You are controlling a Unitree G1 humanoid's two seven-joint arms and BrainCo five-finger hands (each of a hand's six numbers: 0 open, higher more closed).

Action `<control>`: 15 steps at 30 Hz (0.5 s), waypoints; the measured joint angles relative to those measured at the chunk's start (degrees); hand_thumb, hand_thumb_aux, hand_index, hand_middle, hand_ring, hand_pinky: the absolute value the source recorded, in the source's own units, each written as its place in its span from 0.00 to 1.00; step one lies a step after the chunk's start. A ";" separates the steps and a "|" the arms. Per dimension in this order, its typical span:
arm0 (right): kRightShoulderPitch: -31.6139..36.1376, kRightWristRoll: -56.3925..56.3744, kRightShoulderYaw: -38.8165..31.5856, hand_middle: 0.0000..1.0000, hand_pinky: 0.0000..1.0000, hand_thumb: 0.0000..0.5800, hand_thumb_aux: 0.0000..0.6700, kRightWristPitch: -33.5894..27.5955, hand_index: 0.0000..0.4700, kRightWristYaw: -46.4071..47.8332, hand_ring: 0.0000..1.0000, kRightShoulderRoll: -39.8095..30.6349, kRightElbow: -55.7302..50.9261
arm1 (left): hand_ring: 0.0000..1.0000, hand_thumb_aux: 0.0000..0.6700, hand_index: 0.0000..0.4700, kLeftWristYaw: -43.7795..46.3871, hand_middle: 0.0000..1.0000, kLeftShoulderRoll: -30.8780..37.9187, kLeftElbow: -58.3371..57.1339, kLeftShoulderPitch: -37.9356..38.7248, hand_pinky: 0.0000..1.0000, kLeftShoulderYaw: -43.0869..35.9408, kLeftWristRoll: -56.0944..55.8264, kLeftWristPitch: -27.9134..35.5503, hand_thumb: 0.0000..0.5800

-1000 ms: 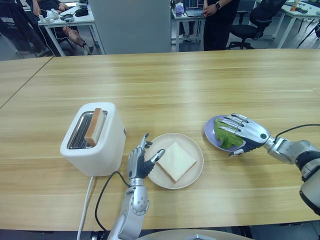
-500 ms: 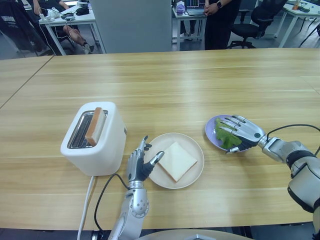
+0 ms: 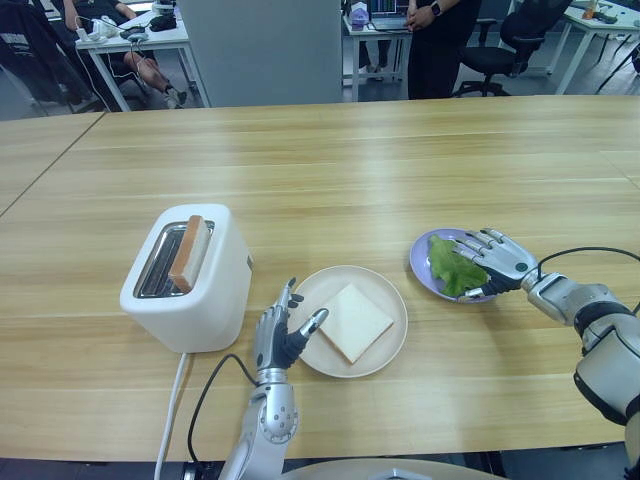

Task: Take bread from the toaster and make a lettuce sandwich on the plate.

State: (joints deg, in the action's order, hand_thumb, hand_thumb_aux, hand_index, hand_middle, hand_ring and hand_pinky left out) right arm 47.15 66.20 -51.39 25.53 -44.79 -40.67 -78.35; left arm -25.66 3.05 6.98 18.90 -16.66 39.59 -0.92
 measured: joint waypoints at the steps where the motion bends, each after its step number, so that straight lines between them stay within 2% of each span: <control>1: -0.02 -0.03 -0.03 0.00 0.00 0.84 0.60 -0.13 0.59 0.41 0.00 0.00 -0.01 | 0.36 0.00 0.00 -0.02 0.36 0.00 0.16 0.25 0.36 0.00 0.00 0.00 0.00; 2: -0.08 -0.03 -0.16 0.00 0.00 0.98 0.86 -0.23 0.84 0.90 0.00 0.00 -0.04 | 0.35 0.00 0.00 -0.07 0.35 0.00 0.23 0.43 0.35 0.01 0.00 0.00 0.00; 4: -0.20 0.04 -0.45 0.00 0.00 1.00 1.00 -0.28 0.98 1.38 0.00 0.00 -0.05 | 0.35 0.00 0.00 -0.09 0.35 -0.01 0.26 0.45 0.35 0.02 0.00 0.00 0.00; 15: -0.77 0.26 -0.60 0.00 0.00 1.00 1.00 -0.27 0.98 2.01 0.00 0.00 -0.01 | 0.35 0.00 0.00 -0.16 0.35 0.02 0.22 0.39 0.35 0.71 -0.26 -0.11 0.00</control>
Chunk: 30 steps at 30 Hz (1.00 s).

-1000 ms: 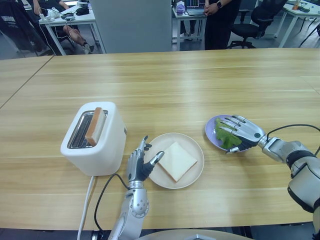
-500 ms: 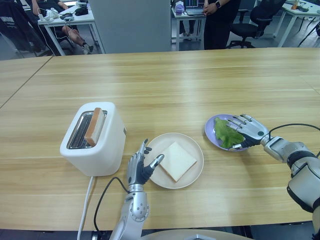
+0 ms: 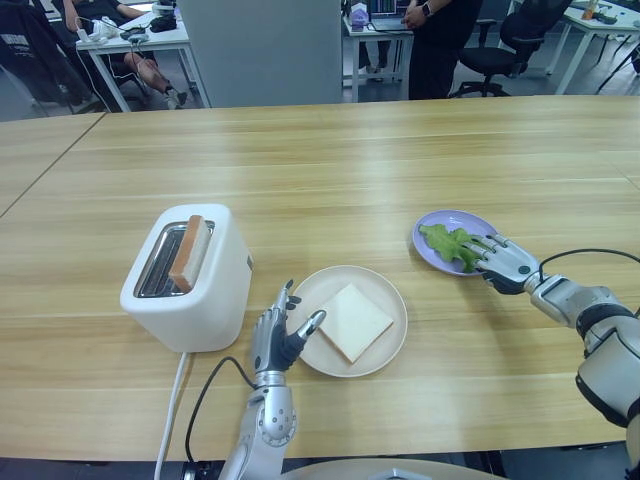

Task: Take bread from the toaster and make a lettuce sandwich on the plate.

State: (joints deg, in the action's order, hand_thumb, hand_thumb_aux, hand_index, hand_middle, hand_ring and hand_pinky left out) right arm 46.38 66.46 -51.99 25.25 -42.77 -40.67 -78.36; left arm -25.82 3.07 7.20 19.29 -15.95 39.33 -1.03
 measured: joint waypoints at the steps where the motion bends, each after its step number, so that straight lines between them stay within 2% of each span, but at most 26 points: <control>1: -0.09 -0.19 0.06 0.00 0.00 1.00 1.00 0.10 0.98 0.34 0.00 -0.03 0.00 | 0.35 0.00 0.00 0.00 0.35 0.02 -0.08 -0.19 0.35 0.14 -0.10 -0.05 0.00; 6: -0.76 -0.99 0.25 0.00 0.00 1.00 1.00 0.91 0.98 1.27 0.00 -0.04 0.04 | 0.35 0.00 0.00 0.00 0.35 0.14 -0.58 -1.01 0.35 0.60 -0.85 -0.23 0.00; 10: -1.03 -1.68 0.28 0.00 0.00 1.00 1.00 4.09 0.98 0.56 0.00 -1.14 0.32 | 0.35 0.00 0.00 0.01 0.35 0.37 -1.19 -2.04 0.35 0.84 -0.97 -0.41 0.00; 15: -2.04 -1.99 0.22 0.00 0.00 1.00 1.00 11.62 0.98 -3.77 0.00 -5.24 3.48 | 0.34 0.00 0.00 0.01 0.34 0.72 -2.26 -2.04 0.34 0.90 -1.01 -0.67 0.00; 19: -4.66 -2.74 1.18 0.00 0.00 1.00 1.00 20.10 0.98 -6.78 0.00 -10.51 10.98 | 0.34 0.00 0.00 -0.07 0.34 0.75 -2.49 -2.10 0.34 1.16 -1.13 -1.12 0.00; 23: -10.47 -7.95 6.90 0.00 0.00 1.00 1.00 27.43 0.98 -4.81 0.00 -16.85 23.92 | 0.35 0.00 0.00 -0.28 0.35 0.73 -3.47 -2.51 0.35 1.50 -1.69 -1.37 0.00; 24: -13.69 -10.11 9.21 0.00 0.00 1.00 1.00 28.50 0.98 -2.86 0.00 -19.08 29.34 | 0.35 0.00 0.00 -0.30 0.35 0.72 -3.88 -2.73 0.35 1.45 -1.90 -1.52 0.00; 30: -30.75 -20.52 18.04 0.00 0.00 1.00 1.00 30.45 0.98 8.32 0.00 -25.55 51.12 | 0.34 0.00 0.00 -0.47 0.34 0.75 -5.01 -2.92 0.34 1.67 -2.21 -1.96 0.00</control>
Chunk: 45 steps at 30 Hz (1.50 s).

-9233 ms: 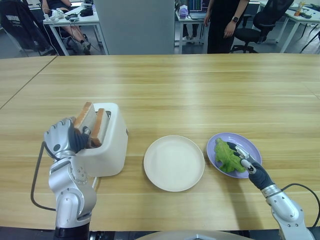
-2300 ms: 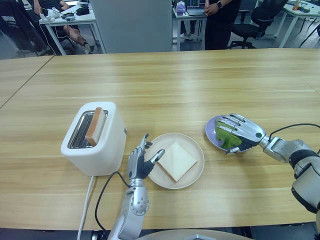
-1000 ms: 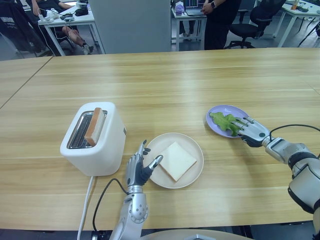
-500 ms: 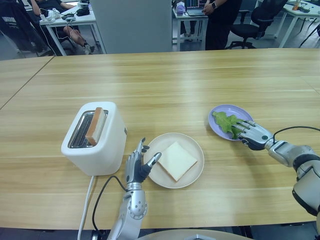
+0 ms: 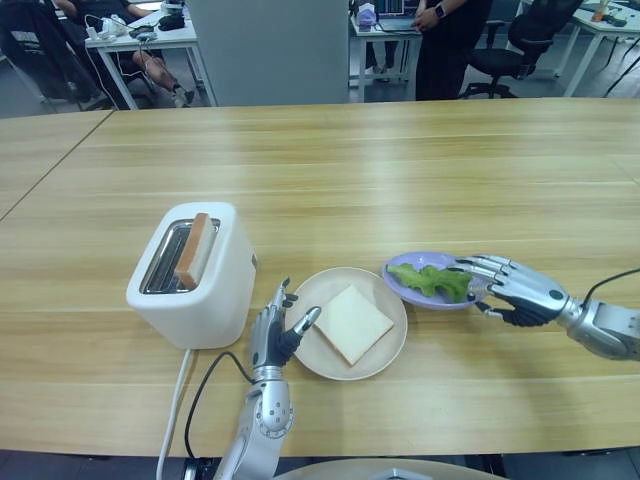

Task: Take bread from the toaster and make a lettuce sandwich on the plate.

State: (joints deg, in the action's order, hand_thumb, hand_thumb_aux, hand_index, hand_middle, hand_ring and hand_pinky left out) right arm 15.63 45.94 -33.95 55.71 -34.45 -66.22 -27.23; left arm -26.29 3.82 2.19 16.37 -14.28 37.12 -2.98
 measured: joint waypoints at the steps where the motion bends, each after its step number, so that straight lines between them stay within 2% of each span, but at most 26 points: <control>1: -3.02 -0.57 1.01 0.00 0.00 1.00 1.00 -0.16 0.98 1.72 0.00 -0.77 2.65 | 0.35 0.00 0.00 -0.03 0.35 0.01 0.00 0.06 0.35 0.23 -0.09 -0.07 0.00; 5: -11.42 -0.53 4.16 0.00 0.00 1.00 1.00 -0.93 0.98 6.29 0.00 -2.79 7.18 | 0.35 0.00 0.00 -0.14 0.35 0.18 -0.01 0.07 0.35 0.90 -0.77 -0.30 0.00; 8: -11.94 2.37 5.32 0.00 0.00 1.00 1.00 -1.16 0.98 7.70 0.00 -3.05 6.25 | 0.34 0.00 0.00 -0.23 0.34 0.40 -0.01 0.11 0.34 1.41 -1.01 -0.41 0.00; 14: -6.44 8.53 5.41 0.00 0.00 1.00 1.00 -1.64 0.98 9.41 0.00 0.24 -1.64 | 0.35 0.00 0.00 -0.90 0.35 0.51 0.01 1.29 0.35 2.31 -1.05 -0.44 0.00; 20: -0.25 9.53 5.45 0.00 0.00 1.00 1.00 -5.08 0.98 11.31 0.00 5.76 -7.95 | 0.34 0.00 0.00 -1.06 0.34 0.66 0.03 1.90 0.34 2.38 -1.03 -0.47 0.00; 28: 4.51 14.25 4.72 0.00 0.00 1.00 1.00 -10.05 0.98 7.58 0.00 5.88 -16.66 | 0.34 0.00 0.00 -1.06 0.34 1.25 0.04 2.34 0.34 2.58 -1.05 -0.52 0.00; 44: 8.83 21.89 -1.68 0.00 0.00 1.00 1.00 -9.72 0.98 -4.32 0.00 4.03 -26.58 | 0.34 0.00 0.00 -1.52 0.34 1.17 0.07 3.08 0.34 2.94 -1.10 -1.10 0.00; 45: 8.83 21.85 -1.77 0.00 0.00 0.00 0.00 -9.16 0.00 -4.71 0.00 4.02 -26.85 | 0.34 0.00 0.00 -1.52 0.34 1.17 0.03 2.95 0.34 2.95 -1.11 -1.13 0.00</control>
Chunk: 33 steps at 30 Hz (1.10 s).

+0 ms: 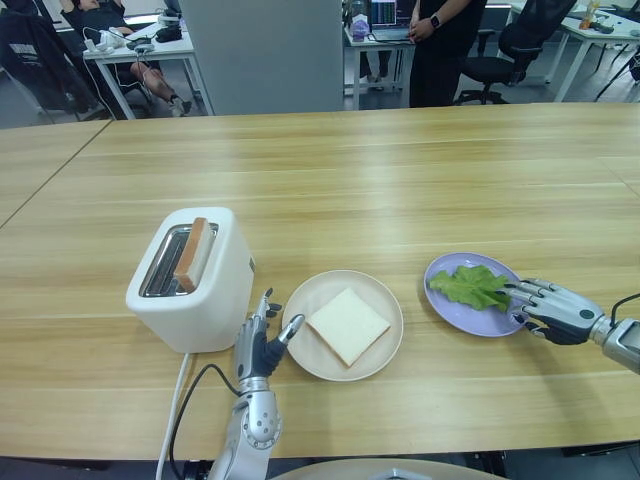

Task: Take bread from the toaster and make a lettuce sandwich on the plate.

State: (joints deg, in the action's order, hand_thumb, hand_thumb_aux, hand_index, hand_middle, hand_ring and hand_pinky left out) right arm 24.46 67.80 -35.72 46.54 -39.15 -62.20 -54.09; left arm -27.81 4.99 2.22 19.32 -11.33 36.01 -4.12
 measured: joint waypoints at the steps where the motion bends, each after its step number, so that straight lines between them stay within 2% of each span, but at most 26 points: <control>1: 0.00 -0.04 -0.05 0.00 0.00 0.00 0.00 0.72 0.00 -0.46 0.00 -0.02 -0.52 | 0.35 0.00 0.00 0.00 0.35 0.01 -0.02 -0.22 0.35 0.03 -0.03 -0.05 0.00; 7: 1.79 0.08 -0.69 0.00 0.00 0.00 0.00 6.42 0.00 -3.41 0.00 -1.78 -2.07 | 0.35 0.00 0.00 -0.19 0.35 -0.06 -0.56 -0.64 0.35 0.19 -0.34 -0.35 0.00; 11: 2.41 1.27 -0.80 0.00 0.00 0.00 0.00 10.06 0.00 -10.38 0.00 -4.30 0.50 | 0.35 0.00 0.00 -0.37 0.35 -0.09 -2.01 -0.84 0.35 0.19 -0.49 -0.50 0.00; 15: 3.48 2.89 -0.80 0.00 0.00 0.00 0.00 10.21 0.00 -17.17 0.00 -4.79 2.44 | 0.35 0.00 0.00 -0.45 0.35 -0.09 -2.27 -0.98 0.35 0.23 -0.51 -0.57 0.00; 18: 7.25 2.64 -0.30 0.00 0.00 0.00 0.00 9.34 0.00 -17.95 0.00 -3.76 1.47 | 0.35 0.00 0.00 -0.55 0.35 -0.09 -2.30 -1.18 0.35 0.53 -0.52 -0.65 0.00; 21: 12.50 0.73 0.64 0.00 0.00 0.00 0.00 5.41 0.00 -15.03 0.00 2.04 -1.98 | 0.35 0.00 0.00 -0.77 0.35 -0.18 -2.35 -1.28 0.35 0.55 -0.51 -0.86 0.00; 26: 18.08 -0.30 -0.02 0.00 0.00 0.00 0.00 -5.75 0.00 -6.30 0.00 12.59 -10.95 | 0.35 0.00 0.00 -0.88 0.35 -0.31 -2.28 -0.15 0.35 0.49 -0.47 -1.15 0.00; 29: 19.74 -1.02 -1.16 0.00 0.00 0.00 0.00 -10.17 0.00 -3.98 0.00 16.51 -13.89 | 0.35 0.00 0.00 -0.87 0.35 -0.40 -2.16 0.79 0.35 0.40 -0.41 -1.17 0.00; 33: 20.97 -0.80 -3.85 0.00 0.00 0.00 0.00 -13.53 0.00 -3.90 0.00 18.29 -16.10 | 0.35 0.00 0.00 -0.84 0.35 -0.40 -1.78 1.72 0.35 0.14 -0.19 -1.16 0.00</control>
State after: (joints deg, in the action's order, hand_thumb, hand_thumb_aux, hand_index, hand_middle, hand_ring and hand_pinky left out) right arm 45.43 67.00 -39.57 33.01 -43.06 -43.91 -70.19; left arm -28.65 4.59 0.44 21.04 -11.19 35.82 -5.28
